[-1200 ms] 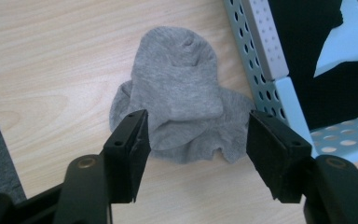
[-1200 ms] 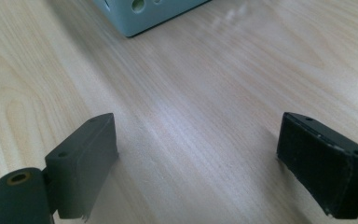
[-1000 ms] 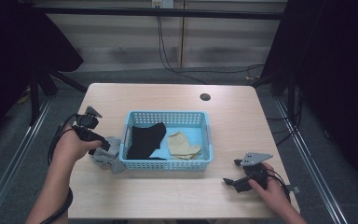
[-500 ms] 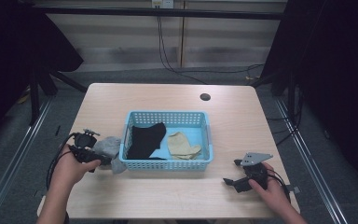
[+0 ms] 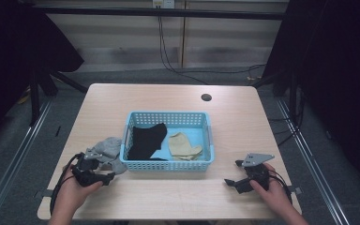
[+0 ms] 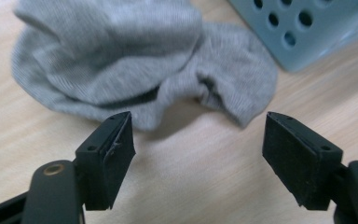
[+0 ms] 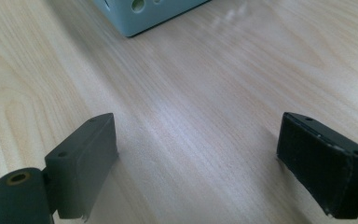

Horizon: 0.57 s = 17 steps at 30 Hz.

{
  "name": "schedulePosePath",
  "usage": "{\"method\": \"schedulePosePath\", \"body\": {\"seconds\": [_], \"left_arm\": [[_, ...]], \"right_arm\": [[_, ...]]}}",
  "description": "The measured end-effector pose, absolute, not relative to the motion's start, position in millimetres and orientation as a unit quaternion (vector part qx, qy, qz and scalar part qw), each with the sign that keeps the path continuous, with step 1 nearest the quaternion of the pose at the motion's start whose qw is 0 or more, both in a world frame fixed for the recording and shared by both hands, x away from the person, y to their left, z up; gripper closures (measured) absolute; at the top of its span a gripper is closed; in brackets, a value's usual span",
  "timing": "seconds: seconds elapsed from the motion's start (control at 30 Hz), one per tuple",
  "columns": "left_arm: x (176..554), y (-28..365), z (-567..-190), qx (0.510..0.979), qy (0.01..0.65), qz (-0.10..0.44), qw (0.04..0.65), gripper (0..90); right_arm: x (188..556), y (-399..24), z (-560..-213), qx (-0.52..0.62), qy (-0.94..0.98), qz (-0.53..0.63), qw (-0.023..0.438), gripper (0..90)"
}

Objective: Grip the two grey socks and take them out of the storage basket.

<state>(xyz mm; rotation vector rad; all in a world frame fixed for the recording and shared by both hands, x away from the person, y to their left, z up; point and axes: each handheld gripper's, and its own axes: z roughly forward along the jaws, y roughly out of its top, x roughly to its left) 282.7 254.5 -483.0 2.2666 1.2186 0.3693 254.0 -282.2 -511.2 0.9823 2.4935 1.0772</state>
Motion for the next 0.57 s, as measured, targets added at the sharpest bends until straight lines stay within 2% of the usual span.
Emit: {"method": "schedulePosePath", "body": {"seconds": [0.1, 0.3, 0.57], "left_arm": [[280, 256, -491, 0.840, 0.444, 0.143, 0.276, 24.2], [276, 258, -501, 0.824, 0.444, 0.158, 0.315, 15.4], [276, 260, -504, 0.816, 0.441, 0.170, 0.333, 14.2]], "right_arm": [[254, -282, -511, 0.338, 0.856, 0.370, 0.126, 11.7], [254, -282, -511, 0.339, 0.856, 0.370, 0.127, 11.6], [254, -282, -511, 0.340, 0.856, 0.370, 0.127, 11.6]]}}
